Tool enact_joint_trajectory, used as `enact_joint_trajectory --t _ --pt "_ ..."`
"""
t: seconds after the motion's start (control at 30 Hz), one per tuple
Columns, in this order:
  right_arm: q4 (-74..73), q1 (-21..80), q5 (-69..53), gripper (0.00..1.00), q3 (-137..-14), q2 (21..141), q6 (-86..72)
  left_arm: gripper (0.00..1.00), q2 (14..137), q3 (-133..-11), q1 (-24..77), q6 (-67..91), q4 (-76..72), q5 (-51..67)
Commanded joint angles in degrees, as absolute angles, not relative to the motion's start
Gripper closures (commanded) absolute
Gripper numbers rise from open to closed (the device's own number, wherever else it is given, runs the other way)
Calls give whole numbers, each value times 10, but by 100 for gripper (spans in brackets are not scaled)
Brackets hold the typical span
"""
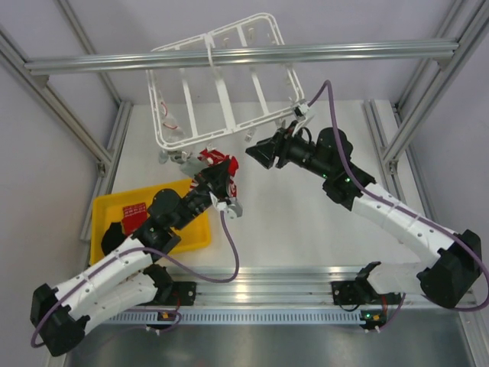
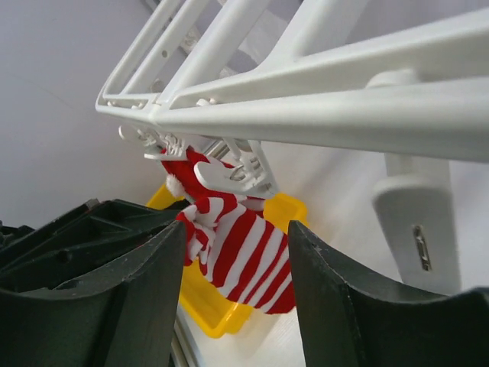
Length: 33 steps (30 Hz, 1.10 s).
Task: Clip the socks to the hanger
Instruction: Clamp the sock onto the hanger, then open the clamp at the hanger.
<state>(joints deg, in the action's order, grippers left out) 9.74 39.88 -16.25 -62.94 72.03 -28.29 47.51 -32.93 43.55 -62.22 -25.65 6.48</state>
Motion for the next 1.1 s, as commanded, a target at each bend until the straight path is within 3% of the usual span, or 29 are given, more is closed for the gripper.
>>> enact_joint_trajectory --t 0.0,0.33,0.6,0.67,0.73,0.77,0.87,1.07 --pt "121 392 -158 45 -624 687 -266 100 418 -383 435 -539 -69 34" --pt "97 388 -161 36 -611 660 -261 100 344 -504 396 -422 389 -96" --pt "82 388 -159 32 -613 653 -268 100 367 -455 371 -398 519 -214" --pt "82 388 -159 31 -614 652 -269 93 377 -433 369 -404 508 -227" --pt "81 388 -159 30 -616 651 -270 77 394 -394 369 -409 463 -254" --pt "80 388 -158 30 -618 651 -270 57 401 -378 365 -408 445 -259" --pt "71 388 -157 29 -626 652 -266 38 427 -394 351 -395 393 -244" --pt "62 382 -141 29 -614 635 -259 33 382 -455 334 -396 420 -52"
